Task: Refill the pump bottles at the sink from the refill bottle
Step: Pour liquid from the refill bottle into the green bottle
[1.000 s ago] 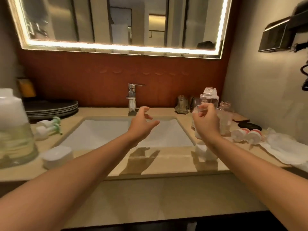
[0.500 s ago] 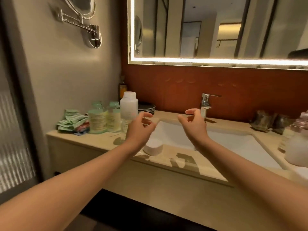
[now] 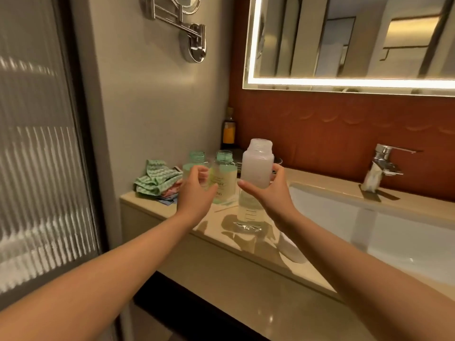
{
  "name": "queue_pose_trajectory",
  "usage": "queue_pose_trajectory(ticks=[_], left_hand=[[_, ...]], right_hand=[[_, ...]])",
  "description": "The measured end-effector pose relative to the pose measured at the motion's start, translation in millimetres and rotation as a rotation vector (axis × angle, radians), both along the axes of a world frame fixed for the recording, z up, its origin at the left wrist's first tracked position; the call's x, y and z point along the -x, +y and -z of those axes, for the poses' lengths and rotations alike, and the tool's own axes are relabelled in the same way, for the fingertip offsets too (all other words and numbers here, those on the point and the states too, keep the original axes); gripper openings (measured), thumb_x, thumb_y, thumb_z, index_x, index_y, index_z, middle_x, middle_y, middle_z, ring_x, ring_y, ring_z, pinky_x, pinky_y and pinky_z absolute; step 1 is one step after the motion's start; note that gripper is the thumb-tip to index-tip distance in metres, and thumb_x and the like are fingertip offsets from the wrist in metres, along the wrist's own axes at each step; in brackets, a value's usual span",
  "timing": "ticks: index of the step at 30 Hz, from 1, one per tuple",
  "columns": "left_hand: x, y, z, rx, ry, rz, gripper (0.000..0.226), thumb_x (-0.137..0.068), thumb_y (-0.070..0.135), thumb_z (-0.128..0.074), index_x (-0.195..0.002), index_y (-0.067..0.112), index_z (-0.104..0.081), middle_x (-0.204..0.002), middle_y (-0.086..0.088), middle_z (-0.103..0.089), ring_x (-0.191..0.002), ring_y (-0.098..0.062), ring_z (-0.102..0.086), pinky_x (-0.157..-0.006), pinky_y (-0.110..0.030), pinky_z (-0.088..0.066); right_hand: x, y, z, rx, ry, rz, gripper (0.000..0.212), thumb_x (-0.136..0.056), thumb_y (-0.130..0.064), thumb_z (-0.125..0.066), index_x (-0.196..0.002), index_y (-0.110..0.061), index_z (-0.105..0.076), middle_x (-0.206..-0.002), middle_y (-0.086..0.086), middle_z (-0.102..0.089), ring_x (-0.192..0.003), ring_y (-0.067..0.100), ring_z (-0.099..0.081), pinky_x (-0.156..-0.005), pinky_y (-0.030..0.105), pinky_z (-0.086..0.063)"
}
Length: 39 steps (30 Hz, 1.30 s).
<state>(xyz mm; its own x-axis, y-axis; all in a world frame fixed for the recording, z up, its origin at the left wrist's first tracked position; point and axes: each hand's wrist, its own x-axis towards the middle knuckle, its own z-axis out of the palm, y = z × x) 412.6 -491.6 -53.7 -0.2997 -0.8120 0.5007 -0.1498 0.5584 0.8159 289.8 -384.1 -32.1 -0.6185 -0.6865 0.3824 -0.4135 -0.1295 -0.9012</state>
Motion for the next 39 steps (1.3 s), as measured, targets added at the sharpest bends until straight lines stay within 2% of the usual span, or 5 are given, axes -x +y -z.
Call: queue_pose_trajectory(ticks=[5,13,25,32,39], left_hand=[[12,-35,-2,-0.024,0.076,-0.163,0.067,-0.079,0.017,-0.070,-0.134,0.018,-0.032,-0.137,-0.006,-0.035,-0.125,-0.021,-0.035,-0.096,-0.032,-0.035],[20,-82,4,-0.178,0.021,0.011,0.099,-0.070,0.015,-0.079,-0.142,0.029,-0.013,-0.144,-0.008,-0.032,-0.129,-0.026,-0.037,-0.102,-0.040,-0.037],[-8,-43,-4,-0.165,0.069,0.073,0.096,-0.066,0.017,-0.082,-0.136,0.035,-0.018,-0.137,-0.011,-0.041,-0.119,-0.025,-0.047,-0.099,-0.044,-0.041],[-2,13,-7,-0.118,0.083,0.205,0.081,-0.067,0.018,-0.082,-0.130,0.024,-0.032,-0.122,0.004,-0.046,-0.105,-0.009,-0.046,-0.086,-0.028,-0.039],[31,54,1,-0.131,0.020,0.247,0.078,-0.072,0.021,-0.079,-0.136,0.024,-0.034,-0.133,-0.003,-0.045,-0.109,-0.017,-0.048,-0.088,-0.032,-0.044]], right_hand=[[5,-26,7,0.002,-0.028,0.007,0.079,-0.065,-0.024,-0.084,-0.125,-0.022,-0.032,-0.110,0.000,-0.051,-0.102,0.018,-0.056,-0.082,0.038,-0.055],[15,-33,9,0.018,-0.001,-0.021,0.070,-0.066,-0.021,-0.083,-0.117,-0.023,-0.035,-0.107,0.002,-0.051,-0.098,0.018,-0.057,-0.078,0.037,-0.057],[6,-12,-17,0.085,0.027,0.005,0.068,-0.069,-0.016,-0.081,-0.118,-0.018,-0.033,-0.109,0.005,-0.049,-0.098,0.018,-0.055,-0.080,0.035,-0.055],[12,21,-32,0.043,0.184,0.055,0.069,-0.065,-0.017,-0.083,-0.113,-0.019,-0.034,-0.109,0.003,-0.049,-0.098,0.018,-0.054,-0.073,0.031,-0.054],[30,50,-47,-0.074,0.454,0.148,0.066,-0.064,-0.021,-0.084,-0.107,-0.022,-0.033,-0.104,-0.001,-0.050,-0.093,0.018,-0.053,-0.069,0.032,-0.052]])
